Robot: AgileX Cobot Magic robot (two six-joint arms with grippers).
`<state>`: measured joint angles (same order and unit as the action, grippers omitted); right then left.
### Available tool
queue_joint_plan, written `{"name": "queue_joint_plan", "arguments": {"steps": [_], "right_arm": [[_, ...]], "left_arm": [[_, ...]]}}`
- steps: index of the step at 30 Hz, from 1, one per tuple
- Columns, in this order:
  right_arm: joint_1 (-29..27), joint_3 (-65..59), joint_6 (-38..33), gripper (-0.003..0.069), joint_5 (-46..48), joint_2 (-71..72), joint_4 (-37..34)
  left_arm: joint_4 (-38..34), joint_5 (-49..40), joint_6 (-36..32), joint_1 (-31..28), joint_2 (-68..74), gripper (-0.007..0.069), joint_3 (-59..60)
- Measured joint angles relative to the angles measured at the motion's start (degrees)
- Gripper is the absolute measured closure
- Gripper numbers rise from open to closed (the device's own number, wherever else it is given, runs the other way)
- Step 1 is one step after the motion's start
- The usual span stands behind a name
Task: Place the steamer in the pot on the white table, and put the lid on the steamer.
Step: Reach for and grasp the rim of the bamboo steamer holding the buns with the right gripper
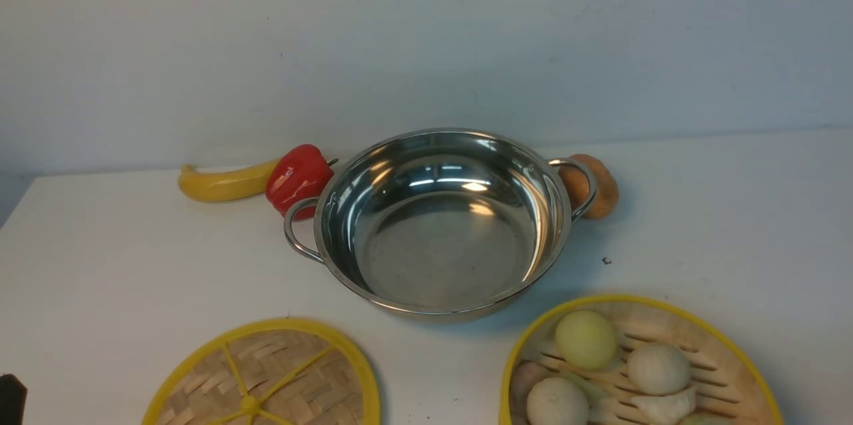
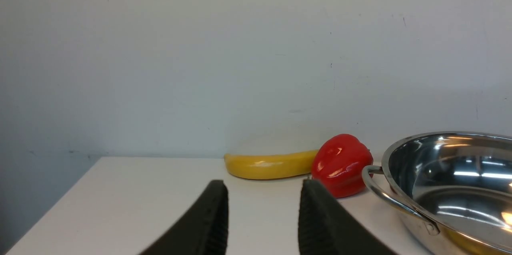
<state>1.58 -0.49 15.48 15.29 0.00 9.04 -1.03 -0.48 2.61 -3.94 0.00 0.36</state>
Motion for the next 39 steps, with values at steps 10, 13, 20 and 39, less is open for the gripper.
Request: {"name": "queue_joint_plan", "arguments": {"steps": [10,13,20,39], "right_arm": [[0.0,0.0,0.0,0.0414,0.0,0.0,0.19],[0.0,0.0,0.04,0.0414,-0.71,0.0,-0.06],[0.0,11.91,0.24,0.0414,1.92,-0.24,-3.95],[0.0,29.54,-0.01,0.0414,24.37,-6.31,-11.77]], "left_arm": [[0.0,0.0,0.0,0.0,0.0,0.0384,0.0],[0.0,0.0,0.0,0.0,0.0,0.0384,0.0],[0.0,0.0,0.0,0.0,0.0,0.0384,0.0],[0.0,0.0,0.0,0.0,0.0,0.0384,0.0]]}}
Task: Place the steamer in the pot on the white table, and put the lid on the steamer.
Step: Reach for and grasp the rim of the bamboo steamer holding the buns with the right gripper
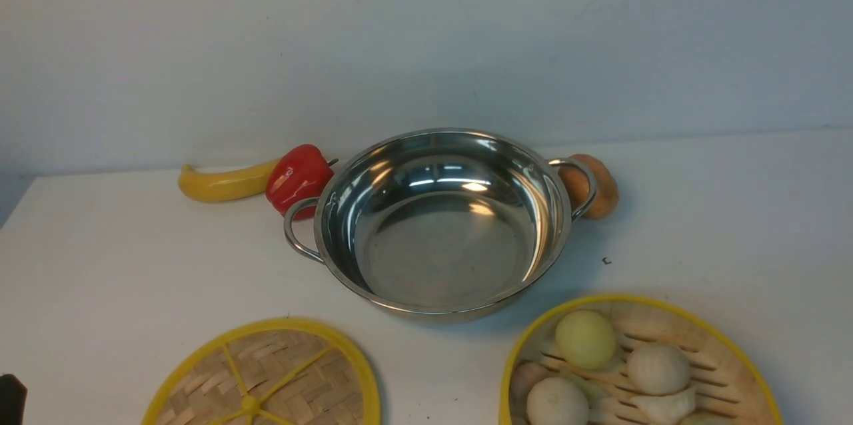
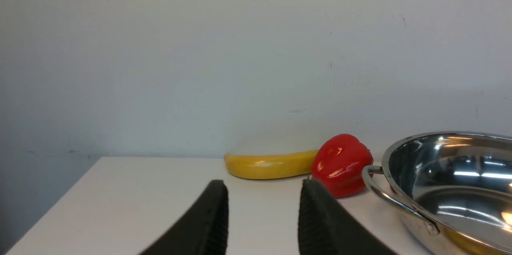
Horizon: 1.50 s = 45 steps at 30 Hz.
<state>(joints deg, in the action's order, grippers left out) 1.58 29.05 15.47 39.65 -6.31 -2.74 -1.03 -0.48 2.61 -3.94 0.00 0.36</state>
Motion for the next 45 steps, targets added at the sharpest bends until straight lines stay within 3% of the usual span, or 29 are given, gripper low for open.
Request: {"name": "queue_joint_plan", "arguments": {"steps": [19,26,29,33,39,45], "right_arm": [[0.0,0.0,-0.81,0.0414,1.19,-0.42,-4.27],[0.0,0.07,-12.89,0.0414,1.8,-3.57,-12.8],[0.0,0.75,-27.99,0.0414,8.05,-12.51,-20.46],[0.0,4.1,-38.98,0.0414,15.09,-25.91,-23.45],[0.0,13.08,-41.09,0.0411,18.12,-43.09,-23.71],[0.0,25.08,-41.12,0.0353,20.94,-58.71,-17.29]], "left_arm": [[0.0,0.0,0.0,0.0,0.0,0.0384,0.0],[-2.59,2.74,6.18,0.0,0.0,0.0384,0.0],[-4.78,9.67,13.12,0.0,0.0,0.0384,0.0],[-4.65,13.8,15.58,0.0,0.0,0.0384,0.0],[-4.47,13.63,16.29,0.0,0.0,0.0384,0.0],[-4.53,11.03,20.66,0.0,0.0,0.0384,0.0]]}}
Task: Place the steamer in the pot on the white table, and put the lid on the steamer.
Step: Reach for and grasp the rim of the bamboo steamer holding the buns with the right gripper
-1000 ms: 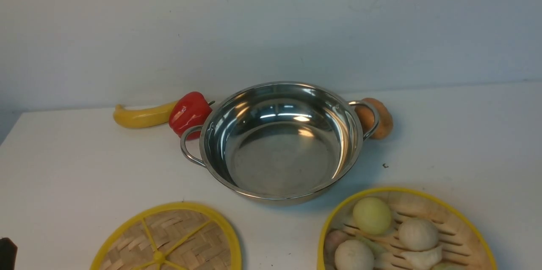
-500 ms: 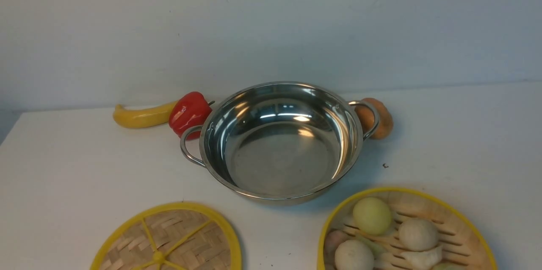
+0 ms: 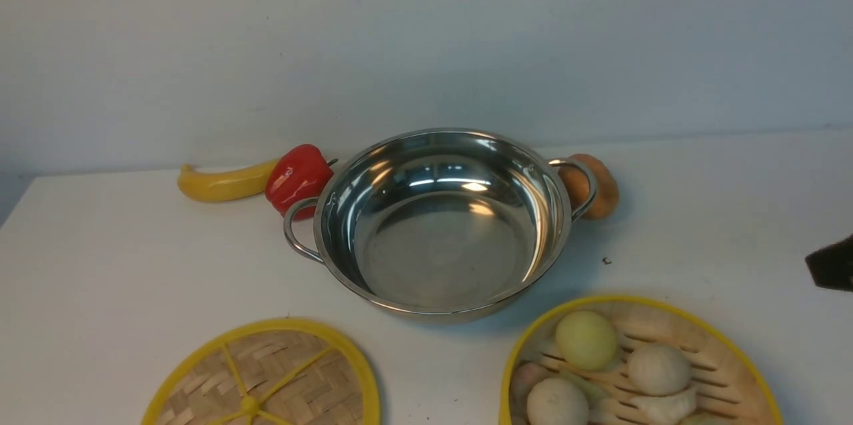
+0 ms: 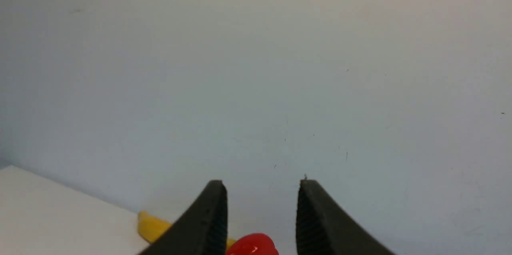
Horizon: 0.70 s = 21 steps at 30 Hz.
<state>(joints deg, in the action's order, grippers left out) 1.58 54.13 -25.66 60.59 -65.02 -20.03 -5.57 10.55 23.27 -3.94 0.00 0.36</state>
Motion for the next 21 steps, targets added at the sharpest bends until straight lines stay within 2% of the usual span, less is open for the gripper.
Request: {"name": "queue_joint_plan", "arguments": {"steps": [5,8,10,17,21], "right_arm": [[0.0,4.62,0.89,0.0274,2.31,-9.15,2.01],[0.39,5.04,0.89,0.0253,3.36,-13.87,2.07],[1.07,5.09,0.84,0.025,4.01,-15.5,2.46],[9.79,5.09,1.72,0.0246,5.87,-21.66,10.57],[10.65,5.09,3.47,0.0245,5.46,-22.48,12.12]], "left_arm": [[0.0,-2.92,0.53,0.0,0.0,0.0384,0.0],[0.0,-4.72,0.16,0.0,0.0,0.0384,0.0],[0.0,-5.36,0.04,0.0,0.0,0.0384,0.0],[0.0,-6.54,-0.26,0.0,0.0,0.0384,0.0],[0.0,-6.65,-0.32,0.0,0.0,0.0384,0.0]]}}
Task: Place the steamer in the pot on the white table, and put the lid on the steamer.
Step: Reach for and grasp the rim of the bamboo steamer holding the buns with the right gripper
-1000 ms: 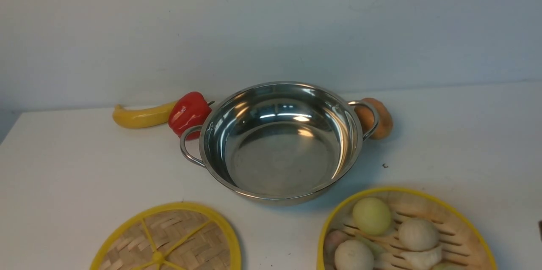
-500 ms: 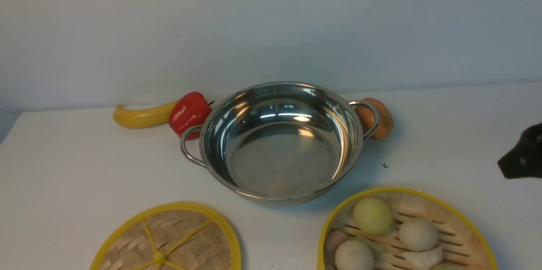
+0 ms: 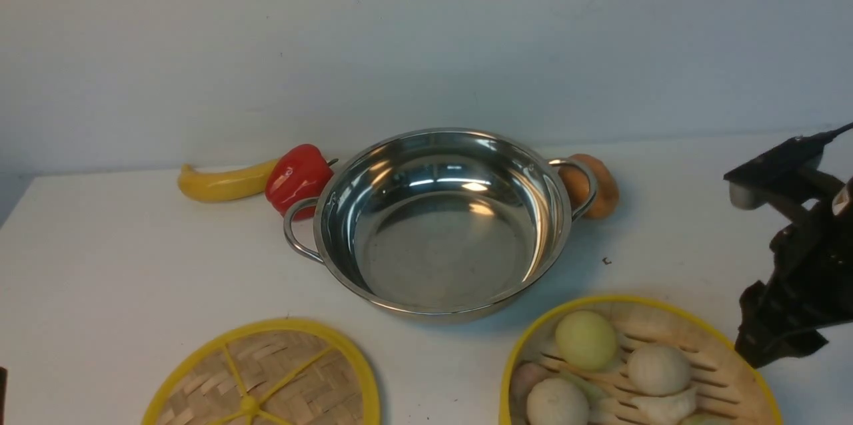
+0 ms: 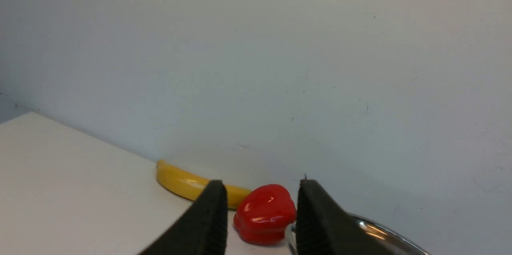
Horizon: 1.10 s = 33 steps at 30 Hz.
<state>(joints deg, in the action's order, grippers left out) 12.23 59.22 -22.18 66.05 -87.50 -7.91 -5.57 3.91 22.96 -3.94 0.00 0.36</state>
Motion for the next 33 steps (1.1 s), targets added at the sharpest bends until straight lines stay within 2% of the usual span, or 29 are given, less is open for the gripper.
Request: {"name": "queue_joint_plan", "arguments": {"steps": [14,33], "right_arm": [[0.0,0.0,0.0,0.0245,-2.37,-9.05,-0.32],[0.0,0.0,0.38,0.0251,-5.64,-13.83,0.93]], "left_arm": [[0.0,-1.14,-1.06,0.0,0.0,0.0384,0.0],[0.0,-2.66,-1.88,0.0,0.0,0.0384,0.0]]}}
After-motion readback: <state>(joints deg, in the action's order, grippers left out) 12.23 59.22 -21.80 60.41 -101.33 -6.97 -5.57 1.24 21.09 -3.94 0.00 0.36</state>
